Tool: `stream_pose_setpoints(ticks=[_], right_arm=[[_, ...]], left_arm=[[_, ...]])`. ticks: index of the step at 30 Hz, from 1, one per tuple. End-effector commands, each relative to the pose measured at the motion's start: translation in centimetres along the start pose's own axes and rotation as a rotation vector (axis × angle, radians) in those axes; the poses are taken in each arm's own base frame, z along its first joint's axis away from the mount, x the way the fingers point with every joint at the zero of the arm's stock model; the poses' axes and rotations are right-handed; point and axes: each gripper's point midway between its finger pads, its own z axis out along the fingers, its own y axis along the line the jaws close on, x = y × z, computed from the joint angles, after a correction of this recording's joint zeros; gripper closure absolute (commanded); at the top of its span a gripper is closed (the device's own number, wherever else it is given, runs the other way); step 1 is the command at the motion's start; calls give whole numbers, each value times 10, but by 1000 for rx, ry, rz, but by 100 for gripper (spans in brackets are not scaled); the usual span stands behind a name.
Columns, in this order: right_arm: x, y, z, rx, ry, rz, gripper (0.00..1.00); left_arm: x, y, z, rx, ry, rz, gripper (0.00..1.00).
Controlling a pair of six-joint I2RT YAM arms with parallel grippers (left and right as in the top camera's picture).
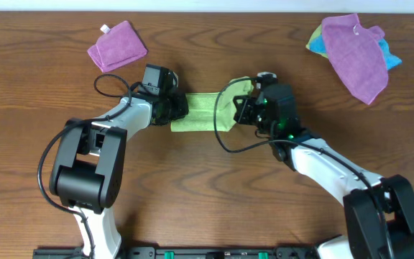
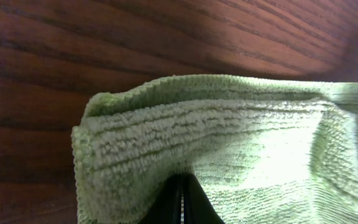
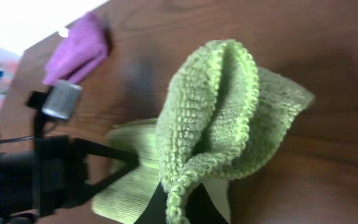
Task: Fold the cloth
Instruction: 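Lay the right end over the left end, pressing the folded green cloth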
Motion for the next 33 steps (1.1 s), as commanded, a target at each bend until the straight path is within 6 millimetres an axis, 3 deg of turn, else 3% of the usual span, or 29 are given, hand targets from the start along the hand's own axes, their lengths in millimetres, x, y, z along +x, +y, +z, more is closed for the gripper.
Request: stream_pose_setpoints(ticks=[1, 9, 18, 28, 33], right_arm=[[-12, 26, 5, -50, -23, -43, 98], [-1, 47, 33, -46, 82, -91, 98], [24, 66, 40, -72, 137, -146, 99], [57, 68, 54, -71, 207, -176, 98], [58, 70, 56, -77, 199, -218, 98]], left_arm=[[0, 15, 5, -41, 7, -6, 94], [0, 15, 5, -41, 7, -6, 94], [-12, 14, 0, -34, -19, -10, 94], [-38, 20, -27, -30, -86, -38, 95], [-45, 27, -47, -44, -106, -23, 94]])
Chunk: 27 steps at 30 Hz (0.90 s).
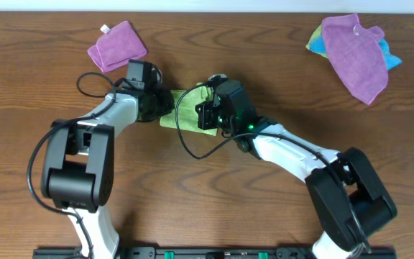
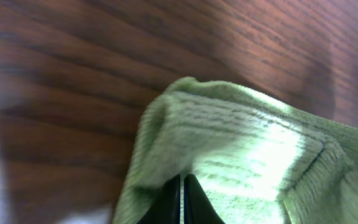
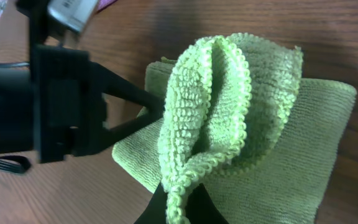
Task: Fold the cloth
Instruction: 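Lay the right end over the left end, pressing the folded green cloth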
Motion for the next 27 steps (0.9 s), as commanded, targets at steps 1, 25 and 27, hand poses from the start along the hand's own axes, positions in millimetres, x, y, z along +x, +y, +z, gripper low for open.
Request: stream_pose_setpoints(ticks=[1, 25, 27], right_arm=[[-7, 9, 1, -17, -22, -49, 98], [-26, 21, 19, -30, -54, -73, 99], [-28, 27, 21, -36, -52, -89, 98]], left_arm=[[-24, -4, -26, 0, -76, 50, 94], [-17, 27, -39, -107, -46, 44, 94], [-16, 31, -38, -123, -46, 41, 94]])
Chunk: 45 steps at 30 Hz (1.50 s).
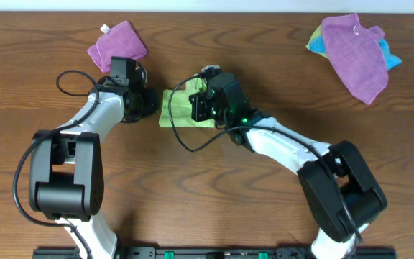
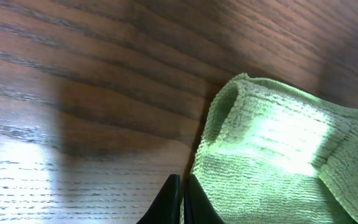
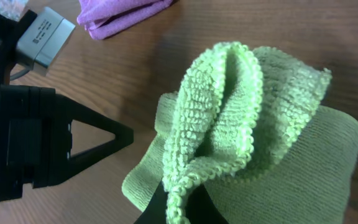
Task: Fold the cloth
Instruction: 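Lay the right end over the left end, pressing the folded green cloth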
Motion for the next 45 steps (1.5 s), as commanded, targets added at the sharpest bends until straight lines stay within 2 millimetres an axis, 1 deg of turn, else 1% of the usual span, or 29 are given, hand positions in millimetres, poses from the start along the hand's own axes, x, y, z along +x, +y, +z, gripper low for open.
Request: stream_pose_setpoints(ticks=[1, 8, 12, 18, 22, 23, 25, 26, 27, 29, 35, 38, 43, 45], right_arm=[[-3, 16, 7, -21, 3, -50, 98], [4, 23, 19, -24, 33, -59, 98], [13, 23, 27, -20, 64, -75, 98], [20, 31, 30, -35, 78, -97, 97], [23, 37, 31, -46, 78, -119, 96], [23, 37, 31, -48, 80, -123, 92], [25, 40, 32, -50, 82, -128, 69], [26, 41, 32, -54, 81, -138, 61], [26, 42, 32, -57, 79, -149, 55], [24, 46, 32, -66, 70, -158, 50], [25, 58, 31, -126, 73, -162, 49], [26, 61, 31, -144, 83, -151, 50], [27, 62, 30, -152, 92, -108, 50], [30, 66, 29, -175, 106, -101, 50]], left_arm=[[-7, 2, -6, -28, -29, 26, 95], [-5, 4, -5, -32, -23, 23, 94], [-6, 4, -5, -33, -24, 22, 94], [-6, 5, -5, -33, -26, 21, 94], [-10, 12, -7, -41, -34, 6, 94], [-11, 14, -8, -42, -35, 2, 95], [-12, 17, -9, -42, -38, -8, 95], [-13, 18, -9, -39, -38, -13, 94], [-13, 20, -10, -40, -38, -16, 94], [-14, 22, -10, -43, -38, -21, 94], [-19, 30, -15, -48, -52, -42, 94], [-24, 36, -21, -51, -68, -57, 94], [-30, 37, -33, -43, -92, -67, 95], [-33, 37, -38, -40, -106, -67, 94]])
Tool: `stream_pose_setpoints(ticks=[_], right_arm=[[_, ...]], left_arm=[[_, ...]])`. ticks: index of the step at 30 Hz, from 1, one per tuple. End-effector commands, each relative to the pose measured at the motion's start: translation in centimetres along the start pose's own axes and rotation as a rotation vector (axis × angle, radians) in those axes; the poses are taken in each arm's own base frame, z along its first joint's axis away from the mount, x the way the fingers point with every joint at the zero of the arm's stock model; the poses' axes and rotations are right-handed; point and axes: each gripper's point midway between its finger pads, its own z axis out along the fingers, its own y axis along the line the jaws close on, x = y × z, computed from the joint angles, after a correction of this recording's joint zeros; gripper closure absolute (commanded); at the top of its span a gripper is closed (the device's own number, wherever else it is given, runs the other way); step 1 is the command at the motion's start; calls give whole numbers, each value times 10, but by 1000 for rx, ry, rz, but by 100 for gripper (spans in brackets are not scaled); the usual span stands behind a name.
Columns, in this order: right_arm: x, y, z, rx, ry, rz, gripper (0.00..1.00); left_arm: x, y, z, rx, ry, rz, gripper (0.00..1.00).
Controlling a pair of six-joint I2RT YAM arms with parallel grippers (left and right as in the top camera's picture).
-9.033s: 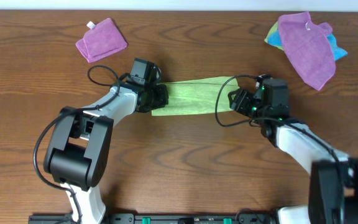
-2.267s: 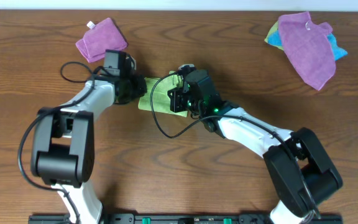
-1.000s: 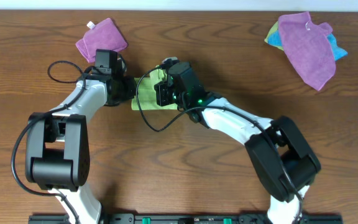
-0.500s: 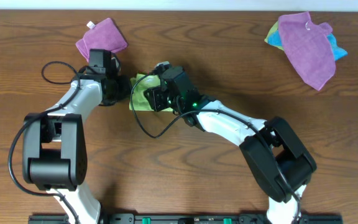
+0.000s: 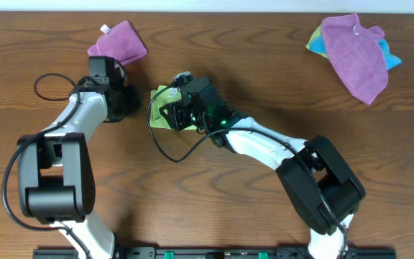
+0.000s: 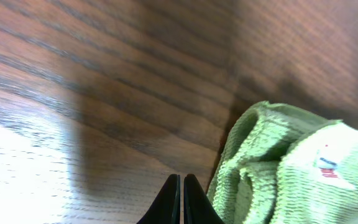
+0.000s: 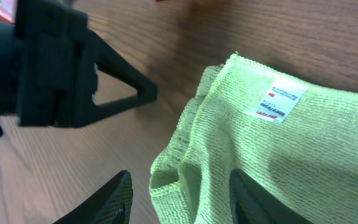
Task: Fold the cloth
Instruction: 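Lay the right end over the left end, pressing the folded green cloth, then release the cloth with the right gripper and retract it to rest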
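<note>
The green cloth [image 5: 161, 109] lies folded on the wooden table, mostly hidden under my right gripper [image 5: 180, 113] in the overhead view. In the right wrist view the cloth [image 7: 291, 143] lies in layers with a white label [image 7: 277, 99] facing up. The right gripper [image 7: 182, 199] stands open over the cloth's left edge, one finger on each side. My left gripper [image 5: 126, 101] is shut on nothing, just left of the cloth and apart from it. Its closed fingertips [image 6: 181, 182] point at bare wood beside the cloth [image 6: 291, 168].
A folded purple cloth [image 5: 117, 44] lies at the back left, close behind the left arm. A heap of purple, blue and yellow cloths [image 5: 354, 50] sits at the back right. Black cables loop beside both wrists.
My right gripper was shut on the bunched cloth edge and is now open, with that edge lying flat on the folded cloth. Both grippers have shifted left, the left one further from the cloth.
First my left gripper was shut on the cloth's left edge while the right held the right end raised. Then the right end was over the left part. Later the left gripper was off the cloth and shut. Now the right is open and the cloth lies folded.
</note>
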Motion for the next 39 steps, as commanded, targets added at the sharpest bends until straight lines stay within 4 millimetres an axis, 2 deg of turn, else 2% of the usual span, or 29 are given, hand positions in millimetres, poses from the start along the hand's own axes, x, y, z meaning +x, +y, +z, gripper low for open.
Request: stream_pose_setpoints(ticks=[1, 3, 9, 10, 12, 13, 14, 16, 20, 28, 35, 39], right_arm=[[1, 14, 3, -54, 17, 17, 50], [4, 16, 5, -56, 25, 23, 50], [15, 24, 11, -66, 47, 22, 50], [15, 24, 11, -67, 48, 21, 46], [10, 26, 7, -73, 37, 20, 39], [5, 26, 2, -71, 29, 22, 34], [-2, 27, -6, -69, 19, 24, 18], [-18, 26, -26, -56, -2, 8, 1], [-33, 15, -67, -4, 6, -33, 1], [-19, -24, -158, 205, 129, -72, 1], [4, -31, -222, 327, 168, -124, 1], [32, -40, -259, 376, 143, -87, 1]], left_arm=[[-11, -7, -17, 19, -44, 28, 94], [-12, -9, -21, 24, -50, 30, 91], [-7, -20, -26, 81, -28, 32, 69], [-6, -22, -26, 95, -20, 31, 66], [-2, -25, -29, 109, -4, 29, 52], [0, -25, -30, 110, 3, 26, 45], [2, -24, -33, 109, 11, 22, 38], [6, -22, -39, 101, 22, 13, 24], [10, -20, -50, 102, 40, -7, 3], [21, -26, -54, 184, 103, -41, 4], [30, -39, -55, 247, 140, -38, 5], [49, -42, -48, 256, 189, -44, 5]])
